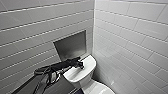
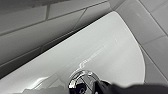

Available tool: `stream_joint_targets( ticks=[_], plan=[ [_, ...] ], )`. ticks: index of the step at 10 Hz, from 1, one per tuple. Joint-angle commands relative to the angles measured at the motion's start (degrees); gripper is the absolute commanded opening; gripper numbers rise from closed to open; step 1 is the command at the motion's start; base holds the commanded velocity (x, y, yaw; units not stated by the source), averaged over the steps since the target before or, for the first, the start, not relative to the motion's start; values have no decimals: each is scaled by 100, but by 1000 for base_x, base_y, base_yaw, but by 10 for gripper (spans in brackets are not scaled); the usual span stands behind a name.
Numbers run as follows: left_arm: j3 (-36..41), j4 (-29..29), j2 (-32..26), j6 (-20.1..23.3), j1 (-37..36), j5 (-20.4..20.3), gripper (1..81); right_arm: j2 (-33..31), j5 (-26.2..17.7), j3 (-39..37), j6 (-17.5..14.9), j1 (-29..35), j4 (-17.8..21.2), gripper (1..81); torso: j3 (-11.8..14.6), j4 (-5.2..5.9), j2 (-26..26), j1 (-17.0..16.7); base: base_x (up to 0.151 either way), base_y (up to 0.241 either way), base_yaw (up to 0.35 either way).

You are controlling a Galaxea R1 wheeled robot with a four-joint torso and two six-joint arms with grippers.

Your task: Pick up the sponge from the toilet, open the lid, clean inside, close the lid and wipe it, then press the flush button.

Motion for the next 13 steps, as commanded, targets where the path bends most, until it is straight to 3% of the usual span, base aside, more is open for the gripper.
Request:
stream_joint_targets(
  ticks=[1, 7, 9, 10, 13],
  plan=[
    [17, 46, 7, 43, -853, 117, 10, -53, -464, 152, -13, 27, 72, 10, 0, 0, 0, 0, 0, 0, 0],
    [-265, 283, 157, 52, -545, -15, 10, 88, -464, 55, -22, 1, 27, 10, -2, 0, 0, 0, 0, 0, 0],
    [-519, 300, 367, 69, -588, -15, 10, 88, -464, 73, -22, 0, 27, 10, -510, 0, 0, 0, 0, 0, 0],
    [-668, 405, 508, 78, -632, -15, 10, 97, -464, 55, -22, 0, 54, 10, -48, 0, 0, -2, 0, 0, 0],
    [-775, 600, 728, 61, -641, 29, 10, 237, -464, -85, -22, -52, 45, 10, -284, 2, -2, -9, 0, 0, 0]
  ],
)
